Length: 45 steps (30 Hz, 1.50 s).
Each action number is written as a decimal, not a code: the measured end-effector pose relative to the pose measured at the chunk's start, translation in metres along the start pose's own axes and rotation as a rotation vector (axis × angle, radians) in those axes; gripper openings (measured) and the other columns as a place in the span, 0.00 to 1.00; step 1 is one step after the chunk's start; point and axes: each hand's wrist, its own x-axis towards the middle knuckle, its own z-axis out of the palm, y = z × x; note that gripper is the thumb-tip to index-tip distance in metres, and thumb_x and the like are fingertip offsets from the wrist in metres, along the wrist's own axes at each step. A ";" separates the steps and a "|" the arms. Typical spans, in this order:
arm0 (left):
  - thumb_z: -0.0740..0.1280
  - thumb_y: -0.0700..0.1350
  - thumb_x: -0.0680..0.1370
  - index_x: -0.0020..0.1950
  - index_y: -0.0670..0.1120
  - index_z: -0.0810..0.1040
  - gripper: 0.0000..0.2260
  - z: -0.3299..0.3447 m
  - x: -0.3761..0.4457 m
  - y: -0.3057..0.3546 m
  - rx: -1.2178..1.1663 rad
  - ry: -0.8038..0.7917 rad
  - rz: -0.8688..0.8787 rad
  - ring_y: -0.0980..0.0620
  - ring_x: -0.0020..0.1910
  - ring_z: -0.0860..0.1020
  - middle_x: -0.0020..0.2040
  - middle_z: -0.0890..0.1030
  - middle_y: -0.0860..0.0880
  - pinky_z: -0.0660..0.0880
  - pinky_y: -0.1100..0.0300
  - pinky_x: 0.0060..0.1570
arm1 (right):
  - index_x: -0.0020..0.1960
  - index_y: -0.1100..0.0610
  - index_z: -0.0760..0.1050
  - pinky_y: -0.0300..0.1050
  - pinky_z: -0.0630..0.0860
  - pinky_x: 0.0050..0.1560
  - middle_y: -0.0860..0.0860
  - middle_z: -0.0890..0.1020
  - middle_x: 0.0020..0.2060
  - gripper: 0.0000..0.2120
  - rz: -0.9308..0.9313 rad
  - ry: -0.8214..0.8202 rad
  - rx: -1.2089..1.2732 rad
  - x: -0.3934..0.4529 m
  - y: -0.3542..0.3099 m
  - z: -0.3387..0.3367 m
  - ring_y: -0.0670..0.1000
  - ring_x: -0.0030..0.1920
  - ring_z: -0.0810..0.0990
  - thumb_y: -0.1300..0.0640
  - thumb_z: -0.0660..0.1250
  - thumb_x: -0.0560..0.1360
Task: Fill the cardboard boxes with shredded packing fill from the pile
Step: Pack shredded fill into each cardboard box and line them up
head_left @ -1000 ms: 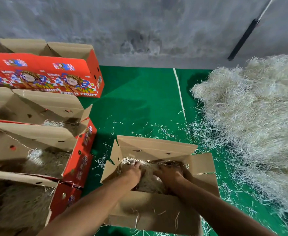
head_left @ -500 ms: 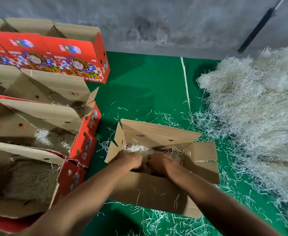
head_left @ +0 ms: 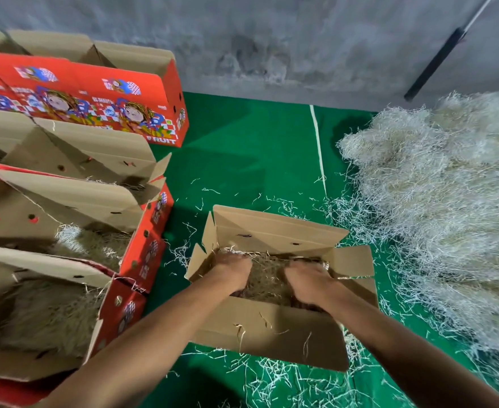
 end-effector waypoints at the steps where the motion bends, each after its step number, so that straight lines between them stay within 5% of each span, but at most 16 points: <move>1: 0.67 0.38 0.77 0.55 0.46 0.78 0.08 -0.003 -0.002 0.003 -0.033 0.055 0.023 0.48 0.47 0.77 0.52 0.80 0.46 0.75 0.54 0.49 | 0.61 0.59 0.77 0.49 0.79 0.60 0.56 0.78 0.64 0.16 0.008 0.058 0.033 -0.001 0.000 -0.005 0.54 0.59 0.80 0.68 0.66 0.75; 3: 0.70 0.40 0.76 0.46 0.47 0.76 0.03 -0.009 0.000 0.010 -0.092 0.139 0.083 0.50 0.42 0.76 0.46 0.80 0.47 0.75 0.55 0.44 | 0.64 0.58 0.75 0.49 0.79 0.56 0.54 0.78 0.63 0.19 0.031 0.120 0.022 0.004 -0.004 -0.010 0.54 0.58 0.81 0.68 0.68 0.74; 6: 0.65 0.41 0.78 0.46 0.46 0.75 0.01 -0.009 0.003 0.026 -0.251 -0.026 0.163 0.50 0.40 0.77 0.43 0.78 0.48 0.72 0.57 0.38 | 0.69 0.57 0.72 0.49 0.80 0.56 0.56 0.79 0.62 0.18 0.069 0.008 0.093 0.012 -0.013 -0.007 0.57 0.58 0.81 0.66 0.63 0.80; 12: 0.59 0.42 0.83 0.68 0.38 0.74 0.15 0.017 0.017 0.030 -0.088 -0.302 0.072 0.43 0.56 0.78 0.65 0.77 0.40 0.75 0.52 0.55 | 0.66 0.54 0.76 0.45 0.72 0.61 0.55 0.78 0.66 0.17 -0.051 -0.177 0.429 0.017 -0.004 0.017 0.55 0.65 0.77 0.55 0.68 0.77; 16: 0.59 0.36 0.82 0.73 0.34 0.66 0.20 0.019 0.026 0.020 -0.052 -0.289 0.018 0.40 0.66 0.74 0.73 0.69 0.36 0.73 0.50 0.63 | 0.75 0.56 0.65 0.45 0.65 0.69 0.57 0.70 0.73 0.30 -0.053 -0.103 0.480 0.017 0.001 0.024 0.57 0.72 0.70 0.56 0.71 0.76; 21: 0.58 0.37 0.82 0.73 0.33 0.66 0.20 0.023 0.021 0.013 0.043 -0.300 -0.064 0.40 0.67 0.75 0.73 0.70 0.36 0.72 0.49 0.66 | 0.80 0.54 0.51 0.61 0.56 0.76 0.59 0.61 0.77 0.47 0.015 -0.140 0.212 0.020 -0.001 0.026 0.64 0.77 0.58 0.47 0.75 0.71; 25: 0.62 0.37 0.79 0.71 0.36 0.71 0.20 0.013 0.012 0.020 0.104 -0.262 -0.016 0.40 0.63 0.77 0.70 0.74 0.38 0.75 0.48 0.59 | 0.77 0.53 0.60 0.60 0.68 0.70 0.59 0.67 0.74 0.38 0.040 -0.217 0.286 0.019 0.000 0.019 0.62 0.72 0.67 0.53 0.74 0.73; 27: 0.65 0.38 0.76 0.60 0.40 0.78 0.13 0.000 0.006 0.024 0.064 -0.213 0.072 0.42 0.49 0.79 0.57 0.81 0.41 0.77 0.50 0.47 | 0.69 0.57 0.71 0.53 0.74 0.64 0.58 0.76 0.65 0.24 0.076 -0.060 0.264 0.016 0.006 0.012 0.58 0.64 0.77 0.63 0.71 0.75; 29: 0.65 0.41 0.77 0.52 0.43 0.78 0.06 -0.008 0.001 0.027 -0.061 -0.109 0.155 0.44 0.44 0.78 0.48 0.80 0.45 0.77 0.52 0.46 | 0.63 0.59 0.75 0.49 0.76 0.60 0.57 0.80 0.60 0.17 0.063 0.037 0.137 0.019 0.011 0.009 0.56 0.58 0.80 0.67 0.67 0.76; 34: 0.57 0.39 0.83 0.68 0.38 0.72 0.14 0.007 0.013 0.035 -0.254 -0.223 0.139 0.53 0.43 0.73 0.46 0.75 0.46 0.73 0.58 0.45 | 0.72 0.57 0.72 0.50 0.73 0.64 0.57 0.76 0.69 0.18 -0.013 -0.148 0.063 0.017 -0.001 0.018 0.58 0.68 0.75 0.58 0.59 0.83; 36: 0.58 0.44 0.84 0.72 0.40 0.70 0.17 0.018 0.020 0.036 -0.210 -0.271 0.066 0.48 0.61 0.75 0.65 0.76 0.43 0.72 0.54 0.63 | 0.69 0.57 0.74 0.46 0.72 0.59 0.56 0.77 0.67 0.19 -0.041 -0.242 0.175 0.017 0.002 0.023 0.57 0.64 0.77 0.56 0.64 0.79; 38: 0.58 0.52 0.84 0.76 0.41 0.66 0.23 0.023 0.025 0.036 -0.202 -0.288 0.004 0.44 0.68 0.72 0.73 0.70 0.41 0.69 0.54 0.68 | 0.66 0.57 0.77 0.43 0.70 0.50 0.56 0.79 0.64 0.19 -0.043 -0.401 0.251 0.021 0.003 0.024 0.56 0.56 0.79 0.53 0.69 0.77; 42: 0.65 0.50 0.81 0.67 0.47 0.76 0.16 0.021 0.034 0.038 -0.335 -0.267 0.135 0.43 0.60 0.78 0.63 0.79 0.43 0.73 0.53 0.64 | 0.66 0.56 0.76 0.50 0.74 0.58 0.54 0.80 0.62 0.25 -0.026 -0.439 0.320 0.029 0.002 0.019 0.57 0.58 0.79 0.40 0.67 0.77; 45: 0.64 0.44 0.81 0.61 0.43 0.77 0.10 0.020 0.032 0.034 -0.207 -0.151 0.067 0.47 0.49 0.79 0.52 0.79 0.46 0.74 0.57 0.50 | 0.63 0.55 0.77 0.51 0.76 0.62 0.55 0.80 0.61 0.15 0.002 -0.211 0.291 0.035 0.003 0.007 0.56 0.59 0.79 0.53 0.70 0.77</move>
